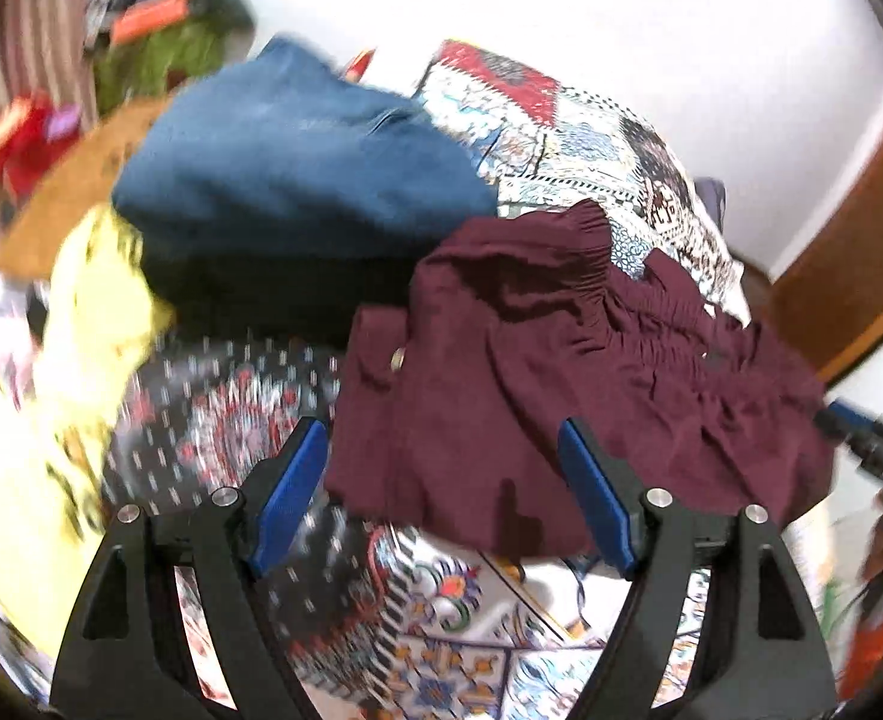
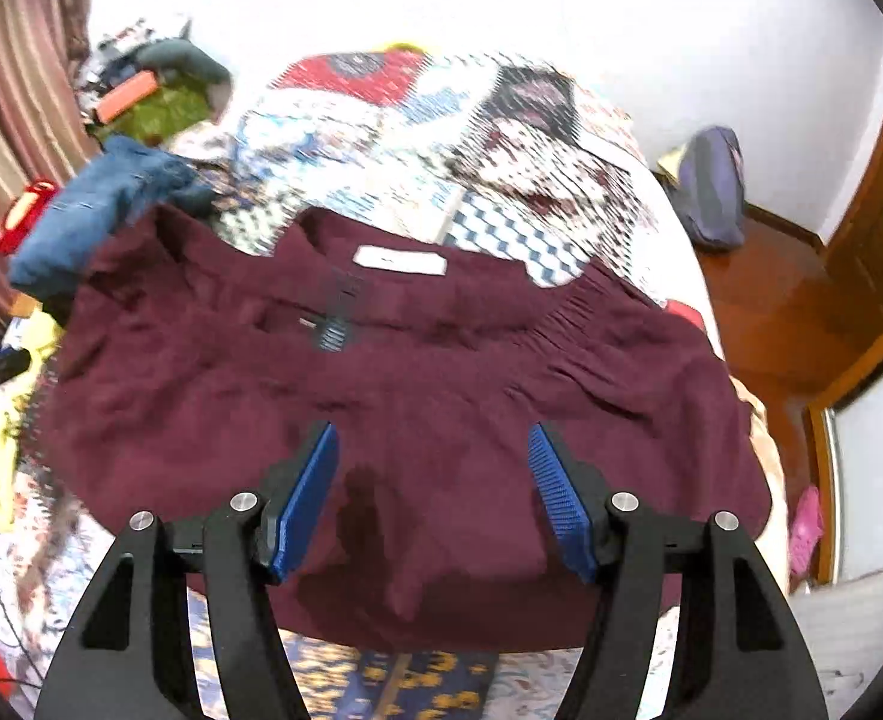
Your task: Fold large clothes
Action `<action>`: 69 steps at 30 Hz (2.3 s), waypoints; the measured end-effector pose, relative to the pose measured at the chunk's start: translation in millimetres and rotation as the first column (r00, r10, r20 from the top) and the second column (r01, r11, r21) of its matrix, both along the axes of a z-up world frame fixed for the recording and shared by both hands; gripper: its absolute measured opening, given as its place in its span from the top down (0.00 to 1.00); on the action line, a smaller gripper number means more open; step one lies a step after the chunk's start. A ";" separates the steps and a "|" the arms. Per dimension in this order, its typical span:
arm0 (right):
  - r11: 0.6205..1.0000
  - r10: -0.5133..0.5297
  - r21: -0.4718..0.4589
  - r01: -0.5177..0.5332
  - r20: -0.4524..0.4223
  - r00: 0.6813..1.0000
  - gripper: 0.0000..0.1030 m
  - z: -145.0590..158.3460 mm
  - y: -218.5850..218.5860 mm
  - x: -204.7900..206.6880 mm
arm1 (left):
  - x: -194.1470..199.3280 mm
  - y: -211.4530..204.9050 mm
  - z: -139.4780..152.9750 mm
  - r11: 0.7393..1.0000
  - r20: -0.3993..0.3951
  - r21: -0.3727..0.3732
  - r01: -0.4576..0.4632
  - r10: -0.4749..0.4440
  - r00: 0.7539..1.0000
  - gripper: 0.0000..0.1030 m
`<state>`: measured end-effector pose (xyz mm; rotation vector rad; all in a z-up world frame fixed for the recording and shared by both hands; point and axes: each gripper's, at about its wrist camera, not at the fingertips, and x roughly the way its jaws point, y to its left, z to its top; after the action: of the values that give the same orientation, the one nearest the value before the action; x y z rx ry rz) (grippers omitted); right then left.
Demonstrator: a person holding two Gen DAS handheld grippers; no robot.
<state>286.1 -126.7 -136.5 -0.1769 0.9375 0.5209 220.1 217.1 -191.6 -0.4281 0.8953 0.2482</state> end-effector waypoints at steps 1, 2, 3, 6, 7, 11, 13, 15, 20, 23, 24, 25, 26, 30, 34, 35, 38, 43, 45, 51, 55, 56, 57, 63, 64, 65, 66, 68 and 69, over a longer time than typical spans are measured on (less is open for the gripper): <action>1.000 0.010 0.006 -0.010 -0.004 1.000 0.39 -1.0 4.7 -3.8 | -4.8 5.0 -4.7 0.999 -0.005 -0.042 -0.015 0.015 1.000 0.24; 1.000 0.023 0.006 -0.023 -0.013 1.000 0.39 -5.1 11.1 -6.4 | -9.4 9.1 -10.2 0.996 -0.007 -0.081 -0.029 0.029 1.000 0.24; 1.000 0.031 -0.001 -0.031 -0.022 0.999 0.38 -10.0 15.4 -8.3 | -12.3 10.7 -15.2 0.992 -0.010 -0.116 -0.040 0.039 0.999 0.24; 0.998 0.054 -0.041 -0.057 -0.080 0.995 0.38 -35.9 31.1 -12.8 | -14.7 14.5 -34.2 0.969 -0.030 -0.242 -0.054 0.048 0.998 0.24; 0.996 0.060 -0.057 -0.066 -0.098 0.993 0.38 -46.3 35.0 -14.1 | -14.6 15.2 -42.8 0.953 -0.043 -0.296 -0.065 0.054 0.998 0.24; 0.991 0.052 -0.118 -0.061 -0.078 0.996 0.30 -65.2 37.4 -24.2 | -13.0 15.4 -69.2 0.889 -0.071 -0.447 -0.099 0.075 0.995 0.24; 0.993 0.030 -0.116 -0.037 -0.067 0.997 0.23 -66.9 34.6 -24.3 | -11.6 16.7 -83.4 0.830 -0.066 -0.546 -0.116 0.096 0.993 0.24; 0.996 0.020 -0.085 -0.028 -0.096 0.995 0.22 -69.4 29.8 -19.5 | -7.6 16.2 -93.9 0.791 -0.065 -0.597 -0.132 0.117 0.991 0.24; 1.000 -0.007 0.000 0.008 -0.164 0.986 0.17 -75.1 18.0 -12.4 | 12.8 10.2 -112.7 0.748 -0.063 -0.646 -0.150 0.144 0.988 0.22; 1.000 -0.007 -0.001 0.006 -0.150 0.989 0.16 -75.7 19.7 -14.3 | 23.3 9.3 -114.9 0.745 -0.053 -0.646 -0.165 0.171 0.984 0.15; 1.000 -0.007 -0.002 0.007 -0.148 0.989 0.16 -76.1 19.9 -13.7 | 26.8 8.9 -116.1 0.739 -0.054 -0.650 -0.176 0.187 0.981 0.14; 1.000 -0.007 -0.001 0.007 -0.147 0.989 0.16 -75.9 20.3 -14.2 | 29.7 8.4 -117.3 0.735 -0.053 -0.651 -0.191 0.207 0.977 0.14; 1.000 -0.007 0.001 0.007 -0.148 0.989 0.15 -75.6 19.9 -15.1 | 32.4 6.9 -118.7 0.730 -0.059 -0.651 -0.210 0.228 0.972 0.14; 1.000 -0.007 0.009 0.009 -0.153 0.988 0.15 -75.4 19.8 -14.5 | 44.8 -4.8 -114.7 0.762 -0.064 -0.596 -0.255 0.271 0.960 0.17; 1.000 -0.013 0.002 0.013 -0.150 0.989 0.15 -74.4 19.5 -15.9 | 45.1 -26.0 -100.6 0.808 -0.077 -0.488 -0.330 0.336 0.939 0.35; 1.000 -0.015 0.000 0.015 -0.150 0.989 0.15 -74.2 19.4 -16.1 | 44.4 -33.3 -95.9 0.816 -0.069 -0.472 -0.335 0.344 0.936 0.45; 1.000 -0.021 -0.006 0.020 -0.152 0.988 0.15 -72.8 18.9 -17.6 | 44.9 -51.9 -76.7 0.846 -0.046 -0.415 -0.333 0.346 0.937 0.69; 1.000 -0.022 -0.022 0.019 -0.162 0.987 0.15 -66.3 18.2 -21.0 | 45.7 -71.2 -32.7 0.923 0.028 -0.273 -0.270 0.288 0.957 0.89; 0.999 -0.016 -0.037 0.011 -0.155 0.988 0.15 -58.6 18.8 -23.4 | 43.2 -76.7 -11.1 0.938 0.082 -0.256 -0.235 0.263 0.961 0.91; 0.999 0.002 -0.036 -0.004 -0.063 0.998 0.15 -18.4 23.2 -31.9 | 38.7 -77.2 66.7 0.980 0.273 -0.144 -0.136 0.172 0.947 0.94; 0.999 0.019 0.030 -0.018 -0.024 1.000 0.15 9.4 33.1 -34.0 | 9.1 -80.4 127.2 0.993 0.399 -0.002 -0.121 0.111 0.910 0.94; 0.998 0.030 0.055 -0.028 -0.030 0.999 0.15 13.4 38.2 -33.9 | 4.4 -74.8 140.8 0.992 0.420 0.030 -0.126 0.102 0.902 0.94; 0.995 0.050 0.084 -0.046 -0.046 0.998 0.15 15.7 46.7 -34.8 | -4.2 -69.8 147.8 0.990 0.435 0.049 -0.133 0.099 0.895 0.94; 0.968 0.218 0.154 -0.196 -0.147 0.965 0.15 -10.7 118.1 -52.2 | -15.8 -50.3 156.8 0.963 0.443 0.176 -0.203 0.107 0.890 0.94; 0.965 0.236 0.151 -0.212 -0.164 0.958 0.15 -18.1 128.7 -54.2 | -17.0 -48.6 152.8 0.962 0.430 0.184 -0.200 0.105 0.897 0.94; 0.962 0.255 0.146 -0.229 -0.189 0.948 0.15 -28.0 140.7 -55.7 | -15.0 -47.7 145.8 0.962 0.409 0.192 -0.194 0.101 0.907 0.94; 0.959 0.272 0.141 -0.245 -0.222 0.936 0.15 -38.8 152.3 -56.5 | -12.3 -47.4 137.0 0.962 0.395 0.197 -0.190 0.099 0.913 0.94; 0.960 0.280 0.107 -0.260 -0.279 0.919 0.13 -61.4 170.1 -56.1 | -8.1 -51.3 125.1 0.958 0.363 0.223 -0.182 0.092 0.927 0.94; 0.960 0.279 0.087 -0.265 -0.278 0.919 0.13 -65.3 173.7 -56.9 | -6.3 -56.9 119.6 0.951 0.353 0.250 -0.184 0.088 0.931 0.94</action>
<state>229.2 47.0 -201.8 -0.1925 1.1915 0.8426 213.8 160.1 -72.1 -0.2587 0.4817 0.4114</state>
